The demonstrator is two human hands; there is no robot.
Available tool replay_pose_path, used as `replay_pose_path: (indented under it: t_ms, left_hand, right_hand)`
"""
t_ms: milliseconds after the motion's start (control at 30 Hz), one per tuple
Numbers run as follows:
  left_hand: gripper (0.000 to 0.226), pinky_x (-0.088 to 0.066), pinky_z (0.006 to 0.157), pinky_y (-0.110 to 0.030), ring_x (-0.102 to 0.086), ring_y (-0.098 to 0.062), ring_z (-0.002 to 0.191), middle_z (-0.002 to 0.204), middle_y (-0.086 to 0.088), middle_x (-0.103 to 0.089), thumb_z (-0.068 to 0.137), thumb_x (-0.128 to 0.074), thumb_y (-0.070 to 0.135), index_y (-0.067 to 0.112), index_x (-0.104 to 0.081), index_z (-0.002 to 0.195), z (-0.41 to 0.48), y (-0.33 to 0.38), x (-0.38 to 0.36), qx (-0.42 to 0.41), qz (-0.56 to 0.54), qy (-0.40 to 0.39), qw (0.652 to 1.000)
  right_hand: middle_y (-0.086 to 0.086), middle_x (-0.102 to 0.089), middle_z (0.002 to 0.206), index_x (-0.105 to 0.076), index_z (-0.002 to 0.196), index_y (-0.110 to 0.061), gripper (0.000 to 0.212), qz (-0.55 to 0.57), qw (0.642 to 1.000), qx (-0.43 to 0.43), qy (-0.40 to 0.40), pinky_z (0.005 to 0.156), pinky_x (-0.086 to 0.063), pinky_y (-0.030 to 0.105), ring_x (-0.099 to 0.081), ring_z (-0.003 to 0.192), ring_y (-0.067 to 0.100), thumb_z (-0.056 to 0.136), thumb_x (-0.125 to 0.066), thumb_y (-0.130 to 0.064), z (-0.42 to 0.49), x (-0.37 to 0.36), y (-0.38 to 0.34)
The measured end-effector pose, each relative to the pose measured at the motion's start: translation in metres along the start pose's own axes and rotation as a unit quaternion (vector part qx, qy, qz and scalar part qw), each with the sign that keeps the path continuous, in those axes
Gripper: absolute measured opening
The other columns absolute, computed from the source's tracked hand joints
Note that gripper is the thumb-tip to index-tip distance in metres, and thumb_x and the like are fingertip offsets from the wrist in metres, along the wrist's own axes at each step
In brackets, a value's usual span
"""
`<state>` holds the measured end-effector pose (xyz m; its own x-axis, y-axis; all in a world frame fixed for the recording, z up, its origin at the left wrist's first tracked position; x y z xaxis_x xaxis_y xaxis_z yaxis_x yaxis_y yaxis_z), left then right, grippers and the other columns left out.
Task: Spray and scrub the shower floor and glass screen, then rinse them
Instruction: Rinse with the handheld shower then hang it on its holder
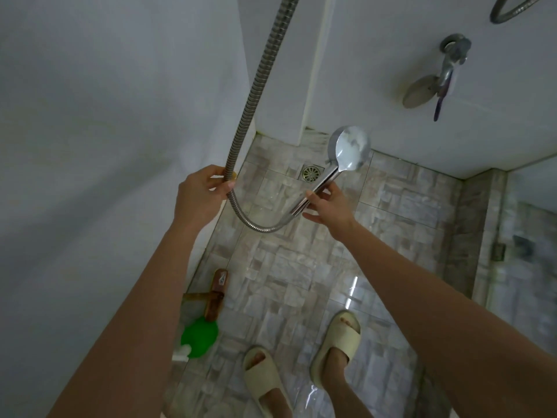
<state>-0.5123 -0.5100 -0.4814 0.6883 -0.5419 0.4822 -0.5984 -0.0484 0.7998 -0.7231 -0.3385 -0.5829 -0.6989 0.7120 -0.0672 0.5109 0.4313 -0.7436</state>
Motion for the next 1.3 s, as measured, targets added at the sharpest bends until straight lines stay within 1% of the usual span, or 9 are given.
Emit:
replay_pose_path:
  t_ms: [167, 300, 533, 833, 1000, 1067, 1133, 1233, 1300]
  left_hand:
    - [0.013, -0.059, 0.089, -0.042, -0.074, -0.008, 0.086, 0.094, 0.005, -0.077, 0.086, -0.074, 0.025, 0.036, -0.072, 0.092, -0.009, -0.006, 0.014, -0.012, 0.001, -0.016, 1.0]
    - [0.012, -0.058, 0.089, -0.043, -0.073, -0.008, 0.089, 0.092, 0.01, -0.077, 0.084, -0.073, 0.033, 0.037, -0.073, 0.095, -0.021, -0.008, 0.014, -0.027, 0.017, -0.032, 0.999]
    - [0.012, -0.058, 0.089, -0.046, -0.073, -0.012, 0.089, 0.09, 0.014, -0.076, 0.085, -0.073, 0.032, 0.036, -0.073, 0.096, -0.045, -0.017, 0.022, -0.036, -0.004, -0.027, 0.999]
    - [0.014, -0.061, 0.083, -0.042, -0.073, -0.014, 0.089, 0.093, 0.007, -0.075, 0.089, -0.071, 0.023, 0.026, -0.072, 0.102, -0.058, -0.017, 0.03, -0.052, -0.016, -0.026, 0.998]
    - [0.018, -0.059, 0.087, -0.039, -0.073, -0.012, 0.092, 0.098, 0.007, -0.076, 0.089, -0.071, 0.026, 0.023, -0.072, 0.107, -0.062, -0.018, 0.024, -0.053, -0.006, -0.033, 0.998]
    - [0.017, -0.06, 0.083, -0.034, -0.072, -0.011, 0.092, 0.099, 0.007, -0.075, 0.09, -0.07, 0.025, 0.023, -0.072, 0.107, -0.065, -0.016, 0.02, -0.057, -0.005, -0.037, 0.998]
    - [0.017, -0.06, 0.077, -0.028, -0.072, -0.009, 0.09, 0.097, 0.006, -0.075, 0.09, -0.07, 0.025, 0.023, -0.071, 0.107, -0.066, -0.015, 0.018, -0.059, -0.005, -0.038, 0.997]
    - [0.017, -0.056, 0.07, -0.017, -0.07, -0.003, 0.085, 0.094, 0.009, -0.074, 0.09, -0.07, 0.024, 0.023, -0.071, 0.107, -0.066, -0.014, 0.015, -0.062, -0.006, -0.041, 0.997]
    - [0.018, -0.055, 0.07, -0.013, -0.069, -0.001, 0.084, 0.093, 0.011, -0.073, 0.091, -0.069, 0.024, 0.021, -0.071, 0.108, -0.066, -0.013, 0.012, -0.064, -0.005, -0.043, 0.997]
  right_hand:
    - [0.017, -0.064, 0.116, -0.05, 0.121, -0.01, 0.034, 0.014, 0.996, -0.062, -0.07, 0.077, -0.059, 0.04, -0.068, 0.089, 0.026, 0.091, -0.064, -0.011, -0.019, -0.027, 0.034]
    - [0.012, -0.064, 0.107, -0.052, 0.118, -0.008, 0.029, 0.01, 0.986, -0.111, -0.122, 0.076, -0.06, 0.038, -0.066, 0.086, 0.024, 0.091, -0.063, -0.01, -0.039, -0.048, 0.054]
    - [0.01, -0.066, 0.093, -0.053, 0.113, -0.008, 0.022, 0.058, 0.976, -0.172, -0.122, 0.074, -0.06, 0.039, -0.068, 0.082, 0.024, 0.093, -0.061, -0.013, -0.073, -0.062, 0.099]
    - [0.013, -0.062, 0.09, -0.055, 0.096, -0.005, 0.006, 0.174, 0.956, -0.232, -0.036, 0.065, -0.06, 0.033, -0.064, 0.083, 0.026, 0.097, -0.054, -0.011, -0.122, -0.055, 0.16]
    - [0.016, -0.061, 0.087, -0.054, 0.085, -0.001, 0.011, 0.275, 0.924, -0.262, 0.053, 0.068, -0.06, 0.04, -0.062, 0.082, 0.027, 0.095, -0.055, -0.004, -0.148, -0.049, 0.192]
    - [0.016, -0.059, 0.085, -0.053, 0.083, -0.001, 0.012, 0.323, 0.906, -0.258, 0.093, 0.059, -0.06, 0.039, -0.061, 0.08, 0.026, 0.095, -0.055, -0.002, -0.155, -0.042, 0.199]
    - [0.014, -0.059, 0.076, -0.052, 0.081, -0.003, 0.015, 0.364, 0.889, -0.246, 0.127, 0.05, -0.057, 0.037, -0.062, 0.072, 0.025, 0.095, -0.054, 0.0, -0.157, -0.033, 0.203]
    - [0.007, -0.064, 0.052, -0.05, 0.079, -0.005, 0.018, 0.411, 0.872, -0.215, 0.156, 0.046, -0.056, 0.037, -0.067, 0.048, 0.018, 0.095, -0.052, 0.002, -0.155, -0.021, 0.204]
    - [0.003, -0.065, 0.051, -0.051, 0.081, -0.005, 0.015, 0.431, 0.868, -0.191, 0.157, 0.047, -0.058, 0.036, -0.067, 0.048, 0.015, 0.095, -0.051, 0.001, -0.151, -0.014, 0.203]
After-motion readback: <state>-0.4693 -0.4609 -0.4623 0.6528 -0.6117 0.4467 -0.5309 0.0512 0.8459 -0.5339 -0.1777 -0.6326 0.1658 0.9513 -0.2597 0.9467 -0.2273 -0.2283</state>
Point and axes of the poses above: each hand's wrist, its own z-axis towards the middle knuckle, its own x-axis out of the back of the hand, y = z × x, the point moved 9 cm from there along z, towards the middle knuckle
